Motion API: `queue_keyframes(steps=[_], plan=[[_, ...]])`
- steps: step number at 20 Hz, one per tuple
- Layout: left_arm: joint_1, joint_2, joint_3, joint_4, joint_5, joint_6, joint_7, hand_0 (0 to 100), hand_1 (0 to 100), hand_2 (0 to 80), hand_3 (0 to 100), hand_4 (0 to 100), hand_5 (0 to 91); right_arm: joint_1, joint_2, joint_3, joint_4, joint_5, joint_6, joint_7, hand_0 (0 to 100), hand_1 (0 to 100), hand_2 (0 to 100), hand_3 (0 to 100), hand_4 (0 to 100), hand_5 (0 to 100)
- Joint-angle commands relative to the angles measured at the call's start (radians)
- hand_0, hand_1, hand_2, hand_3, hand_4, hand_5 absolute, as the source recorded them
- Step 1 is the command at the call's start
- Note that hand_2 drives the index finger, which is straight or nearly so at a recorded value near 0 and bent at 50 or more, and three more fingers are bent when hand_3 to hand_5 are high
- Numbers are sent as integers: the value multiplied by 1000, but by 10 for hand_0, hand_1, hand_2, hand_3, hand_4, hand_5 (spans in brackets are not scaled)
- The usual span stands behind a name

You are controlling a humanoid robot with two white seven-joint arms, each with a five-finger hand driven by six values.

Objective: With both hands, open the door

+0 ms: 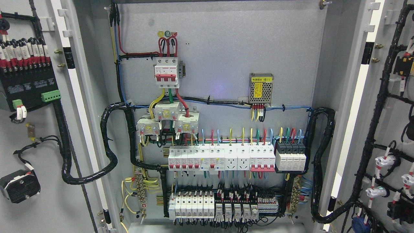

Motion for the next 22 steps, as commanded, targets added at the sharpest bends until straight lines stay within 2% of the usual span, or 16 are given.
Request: queue_keyframes(steps=[1, 5, 7, 9, 13, 22], plan=[[-43, 23, 7, 120, -2, 49, 0, 0, 0, 0, 0, 42, 0, 1, 1, -10, 27, -15, 0, 20, 0, 0, 0, 0, 0, 0], [-59, 23, 5, 163, -8, 52, -2, 0, 0, 0, 0, 42, 0, 1, 0, -22, 29, -32, 0, 27, 0, 0, 0, 0, 0, 0], [-66, 23, 4, 175, -10, 52, -2, 0, 0, 0, 0, 42, 0, 1, 0, -27, 35, -35, 0, 56, 0, 0, 0, 0, 0, 0], [-70, 23, 2, 181, -13, 58, -2, 0, 0, 0, 0, 42, 0, 1, 1, -34, 41, -53, 0, 69, 0, 0, 0, 0, 0, 0], [-72, 23, 2, 181, -15, 126, -2, 0, 0, 0, 0, 42, 0, -1, 5, -43, 54, -74, 0, 83, 0, 0, 0, 0, 0, 0], [-113, 22, 2, 243, -33, 173, -2, 0, 0, 0, 0, 42, 0, -4, 6, -85, 101, -93, 2, 93, 0, 0, 0, 0, 0, 0]])
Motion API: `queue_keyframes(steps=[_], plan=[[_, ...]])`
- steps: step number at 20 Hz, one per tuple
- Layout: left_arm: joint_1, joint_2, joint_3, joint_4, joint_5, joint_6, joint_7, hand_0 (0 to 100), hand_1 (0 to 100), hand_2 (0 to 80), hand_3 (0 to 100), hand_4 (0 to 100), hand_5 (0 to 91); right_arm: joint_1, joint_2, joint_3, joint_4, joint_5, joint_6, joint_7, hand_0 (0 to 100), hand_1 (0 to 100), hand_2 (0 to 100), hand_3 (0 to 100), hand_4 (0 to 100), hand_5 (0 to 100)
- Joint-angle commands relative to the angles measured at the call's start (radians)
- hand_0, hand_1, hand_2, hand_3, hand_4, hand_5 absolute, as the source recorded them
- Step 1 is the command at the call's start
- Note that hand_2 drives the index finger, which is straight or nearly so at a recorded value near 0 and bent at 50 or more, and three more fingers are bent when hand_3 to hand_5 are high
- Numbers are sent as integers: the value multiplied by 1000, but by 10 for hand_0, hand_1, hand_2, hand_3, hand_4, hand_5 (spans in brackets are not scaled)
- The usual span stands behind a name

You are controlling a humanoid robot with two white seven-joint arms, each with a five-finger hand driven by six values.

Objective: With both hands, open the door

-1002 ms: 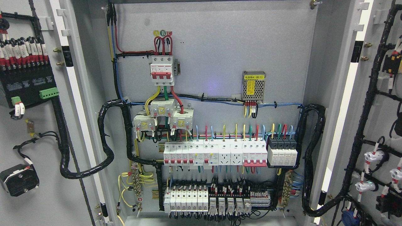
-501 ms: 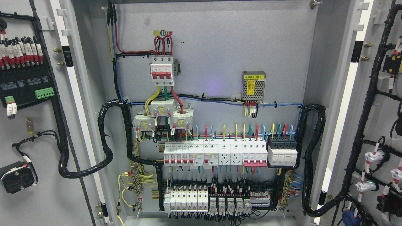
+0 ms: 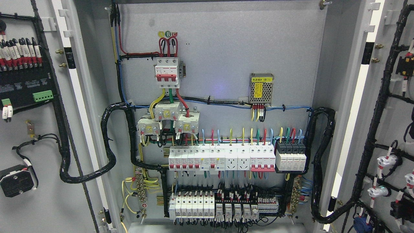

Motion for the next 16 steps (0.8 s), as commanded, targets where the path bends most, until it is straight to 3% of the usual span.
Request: queue_keyframes(steps=[1, 3, 11, 16], plan=[[-30, 2, 0, 88, -9, 9, 0, 0, 0, 0, 0, 42, 0, -4, 3, -36, 51, -33, 1, 32, 0, 0, 0, 0, 0, 0], [-48, 4, 0, 111, -9, 25, 0, 0, 0, 0, 0, 42, 0, -7, 4, -37, 59, -62, 1, 87, 0, 0, 0, 0, 0, 0], [-91, 4, 0, 160, -38, 94, 0, 0, 0, 0, 0, 42, 0, -7, -5, -42, 76, -85, 3, 101, 0, 0, 0, 0, 0, 0], [-112, 4, 3, 165, -52, 105, 0, 0, 0, 0, 0, 42, 0, -11, -5, -63, 119, -87, 3, 133, 0, 0, 0, 0, 0, 0]])
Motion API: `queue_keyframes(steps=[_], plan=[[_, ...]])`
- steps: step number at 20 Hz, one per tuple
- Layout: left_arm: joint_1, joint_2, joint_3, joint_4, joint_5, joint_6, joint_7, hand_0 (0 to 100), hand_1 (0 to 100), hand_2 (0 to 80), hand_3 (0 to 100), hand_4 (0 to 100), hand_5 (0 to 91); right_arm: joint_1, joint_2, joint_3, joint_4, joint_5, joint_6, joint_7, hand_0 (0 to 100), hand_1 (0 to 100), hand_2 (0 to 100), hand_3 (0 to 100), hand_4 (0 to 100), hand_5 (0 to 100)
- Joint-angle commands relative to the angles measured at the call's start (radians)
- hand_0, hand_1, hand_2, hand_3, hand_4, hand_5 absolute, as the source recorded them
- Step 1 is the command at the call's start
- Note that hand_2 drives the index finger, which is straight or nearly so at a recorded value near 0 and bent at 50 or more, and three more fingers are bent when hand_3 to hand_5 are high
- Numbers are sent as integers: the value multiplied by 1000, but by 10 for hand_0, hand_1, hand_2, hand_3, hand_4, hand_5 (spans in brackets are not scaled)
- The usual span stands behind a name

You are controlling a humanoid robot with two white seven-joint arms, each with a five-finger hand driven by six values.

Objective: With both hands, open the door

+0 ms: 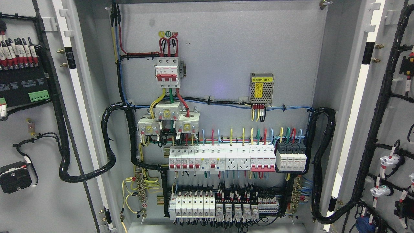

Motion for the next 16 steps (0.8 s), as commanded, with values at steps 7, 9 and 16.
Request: queue_keyframes(steps=[7, 9, 16], plan=[[-62, 2, 1, 78, -16, 11, 0, 0, 0, 0, 0, 42, 0, -43, -4, -33, 97, -11, 2, 9, 0, 0, 0, 0, 0, 0], [-68, 2, 2, 79, -16, 22, 2, 0, 0, 0, 0, 42, 0, -49, -4, -33, 106, -13, 2, 9, 0, 0, 0, 0, 0, 0], [-79, 18, 1, 85, -16, 25, 2, 0, 0, 0, 0, 42, 0, -69, -6, -35, 126, -65, 3, 29, 0, 0, 0, 0, 0, 0]])
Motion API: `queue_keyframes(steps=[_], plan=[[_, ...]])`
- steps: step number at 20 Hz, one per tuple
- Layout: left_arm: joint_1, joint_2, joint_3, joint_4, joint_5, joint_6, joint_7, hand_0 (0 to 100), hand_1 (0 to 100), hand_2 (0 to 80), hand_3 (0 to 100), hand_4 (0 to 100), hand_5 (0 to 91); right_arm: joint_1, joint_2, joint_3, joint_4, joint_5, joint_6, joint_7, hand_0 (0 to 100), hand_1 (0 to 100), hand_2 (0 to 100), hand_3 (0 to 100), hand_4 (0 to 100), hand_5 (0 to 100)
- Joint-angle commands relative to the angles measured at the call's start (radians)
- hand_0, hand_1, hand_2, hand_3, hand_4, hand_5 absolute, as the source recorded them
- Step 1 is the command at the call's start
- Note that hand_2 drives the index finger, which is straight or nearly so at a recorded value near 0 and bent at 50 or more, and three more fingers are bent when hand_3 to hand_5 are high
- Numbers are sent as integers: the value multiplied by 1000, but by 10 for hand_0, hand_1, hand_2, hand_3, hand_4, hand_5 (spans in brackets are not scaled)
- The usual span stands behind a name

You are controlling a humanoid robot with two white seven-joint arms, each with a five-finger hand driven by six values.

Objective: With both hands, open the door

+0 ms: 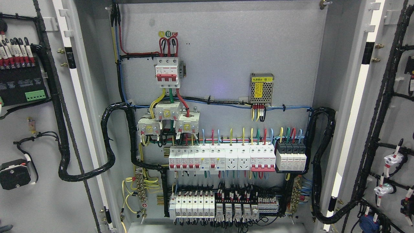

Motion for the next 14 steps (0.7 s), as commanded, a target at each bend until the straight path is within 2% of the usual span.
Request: queue_keyframes(steps=[1, 2, 6, 9, 12, 14], plan=[[-11, 10, 0, 25, 1, -2, 5, 0, 0, 0, 0, 42, 0, -17, -2, -9, 44, -35, 1, 38, 0, 0, 0, 0, 0, 0], [-11, 10, 0, 23, 1, 0, 5, 0, 0, 0, 0, 42, 0, -15, -2, -9, 45, -42, -1, 60, 0, 0, 0, 0, 0, 0], [-9, 20, 0, 20, 2, -3, 5, 0, 0, 0, 0, 42, 0, -15, -2, -10, 47, -52, -1, 86, 0, 0, 0, 0, 0, 0], [-6, 24, 0, 15, 5, -5, 5, 0, 0, 0, 0, 42, 0, -18, -2, -15, 47, -52, 1, 141, 0, 0, 0, 0, 0, 0], [8, 23, -2, 11, 8, -8, 3, 0, 0, 0, 0, 42, 0, -18, -2, -15, 55, -54, 1, 157, 0, 0, 0, 0, 0, 0], [20, 23, -6, 6, 10, -11, 5, 0, 0, 0, 0, 42, 0, -27, -2, -16, 65, -61, 1, 189, 0, 0, 0, 0, 0, 0]])
